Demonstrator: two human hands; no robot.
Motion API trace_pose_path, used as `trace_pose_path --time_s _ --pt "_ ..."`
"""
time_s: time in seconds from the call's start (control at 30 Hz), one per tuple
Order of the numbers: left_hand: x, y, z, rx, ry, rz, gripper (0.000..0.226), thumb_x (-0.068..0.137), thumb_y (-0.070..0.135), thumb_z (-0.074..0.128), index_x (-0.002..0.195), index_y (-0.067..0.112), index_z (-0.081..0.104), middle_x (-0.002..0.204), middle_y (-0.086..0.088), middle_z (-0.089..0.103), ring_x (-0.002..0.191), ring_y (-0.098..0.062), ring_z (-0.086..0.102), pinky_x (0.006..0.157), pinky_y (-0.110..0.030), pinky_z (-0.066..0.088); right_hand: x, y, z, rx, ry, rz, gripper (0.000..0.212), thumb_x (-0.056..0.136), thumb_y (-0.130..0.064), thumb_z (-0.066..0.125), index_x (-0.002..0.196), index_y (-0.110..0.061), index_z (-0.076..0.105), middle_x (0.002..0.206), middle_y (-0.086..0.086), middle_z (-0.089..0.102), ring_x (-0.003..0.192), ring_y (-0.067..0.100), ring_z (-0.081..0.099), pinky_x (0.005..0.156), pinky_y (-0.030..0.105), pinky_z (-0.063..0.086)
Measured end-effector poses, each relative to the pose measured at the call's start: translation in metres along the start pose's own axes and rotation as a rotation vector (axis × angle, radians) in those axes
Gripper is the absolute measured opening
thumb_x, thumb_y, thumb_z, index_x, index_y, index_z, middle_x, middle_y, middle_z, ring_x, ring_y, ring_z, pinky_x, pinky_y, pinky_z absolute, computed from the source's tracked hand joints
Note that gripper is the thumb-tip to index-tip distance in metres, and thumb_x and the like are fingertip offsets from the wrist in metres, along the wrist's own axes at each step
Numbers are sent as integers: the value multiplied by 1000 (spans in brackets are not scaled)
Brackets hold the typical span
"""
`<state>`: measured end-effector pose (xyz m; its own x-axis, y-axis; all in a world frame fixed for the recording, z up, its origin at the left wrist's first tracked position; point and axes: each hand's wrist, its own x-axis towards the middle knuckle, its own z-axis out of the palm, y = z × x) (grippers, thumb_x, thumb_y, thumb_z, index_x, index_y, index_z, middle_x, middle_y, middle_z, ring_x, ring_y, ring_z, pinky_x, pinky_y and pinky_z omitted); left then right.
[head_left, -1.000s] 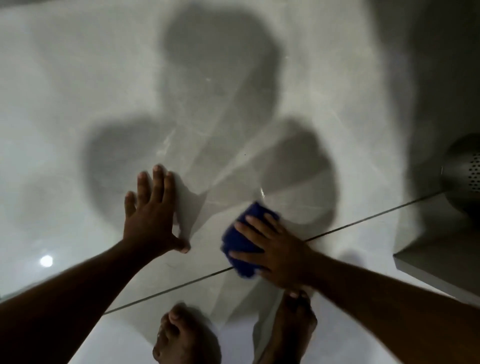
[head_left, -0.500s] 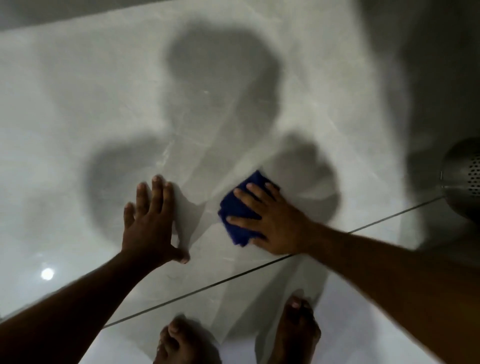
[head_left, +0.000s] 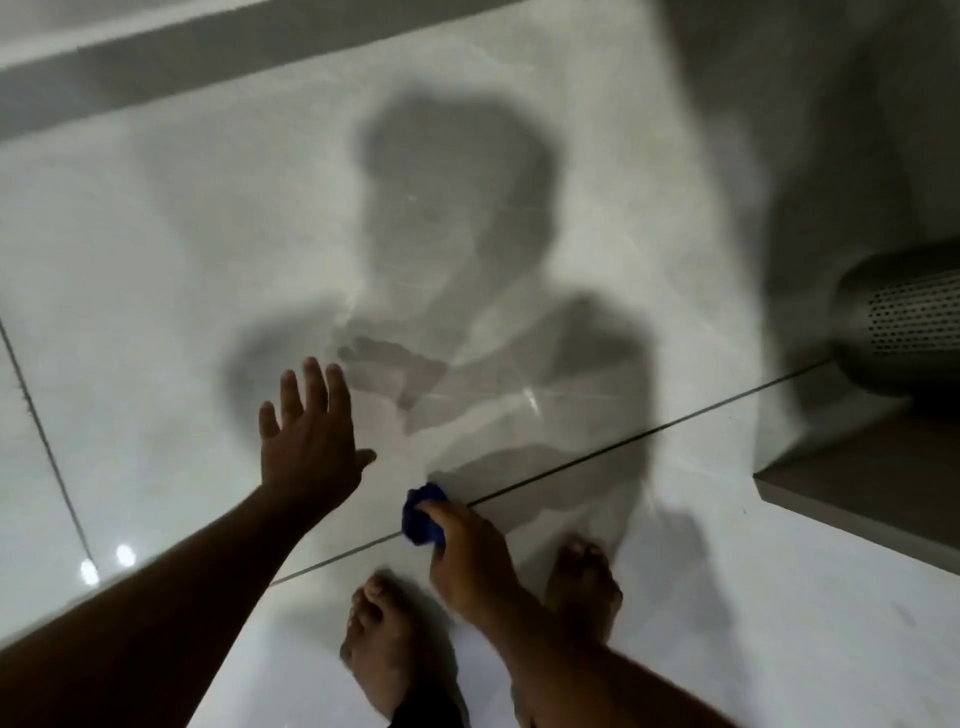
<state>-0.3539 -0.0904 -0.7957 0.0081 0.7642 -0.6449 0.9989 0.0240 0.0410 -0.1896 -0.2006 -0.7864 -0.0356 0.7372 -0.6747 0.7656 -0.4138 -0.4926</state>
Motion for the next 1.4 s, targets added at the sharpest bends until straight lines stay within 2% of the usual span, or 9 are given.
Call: trace_pose_path --time_s 0.2,0.3,0.47,0.6,0.67,0.77,0.93,1.13,1.4 --pt "-133 8 -153 -421 -71 -148 66 96 45 45 143 -1 36 148 -25 43 137 -38 38 111 -46 32 -80 -110 -137 348 11 95 48 92 -12 58 136 -32 51 131 1 65 121 20 59 93 18 42" --pt "-230 46 -277 -951 -200 -117 57 88 65 36 105 22 69 111 -4 67 105 -21 60 94 -35 43 -164 -188 -239 446 119 26 53 94 -14 59 142 -30 45 136 -1 62 125 17 56 94 13 38" --pt "-396 107 -472 -1501 -358 204 57 89 64 48 128 24 60 127 -6 68 121 -21 61 105 -42 44 -328 -309 -402 470 195 -108 82 95 -24 58 155 -20 2 139 0 52 121 19 58 88 17 49" --pt "-488 132 -567 -1663 -216 345 47 86 25 71 130 17 56 123 -17 68 115 -35 64 98 -48 52 -443 -357 -490 403 148 -311 96 80 -19 69 153 -28 6 159 1 24 145 17 30 111 36 43" --pt "-510 135 -593 -1677 -241 452 42 88 19 67 129 16 58 120 -18 69 109 -35 67 87 -42 58 -482 -356 -523 403 171 -402 94 75 -32 66 152 -42 12 159 -25 14 143 -7 20 110 20 38" --pt "-524 139 -621 -1667 -302 560 49 86 19 66 133 16 54 122 -19 68 108 -36 67 79 -38 59 -516 -342 -561 553 402 -418 66 80 -40 67 134 -60 34 129 -49 34 119 -19 44 89 6 45" --pt "-529 175 -648 -1586 -375 617 47 84 15 71 129 19 59 122 -16 70 112 -36 66 83 -42 60 -521 -317 -599 817 394 -313 30 86 -24 73 115 -24 66 109 -1 75 100 12 71 82 32 61" --pt "-506 249 -665 -1357 51 426 40 70 9 84 104 12 63 94 -9 76 78 -23 76 57 -31 60 -508 -266 -658 676 561 -167 18 82 -25 77 96 -22 66 91 -5 74 80 10 72 66 22 59" --pt "-436 390 -640 -643 246 479 44 74 40 77 109 22 59 107 1 70 88 -11 63 73 -23 53 -437 -163 -735 212 624 144 28 81 -39 73 94 -15 68 80 -3 65 74 13 63 70 23 50"
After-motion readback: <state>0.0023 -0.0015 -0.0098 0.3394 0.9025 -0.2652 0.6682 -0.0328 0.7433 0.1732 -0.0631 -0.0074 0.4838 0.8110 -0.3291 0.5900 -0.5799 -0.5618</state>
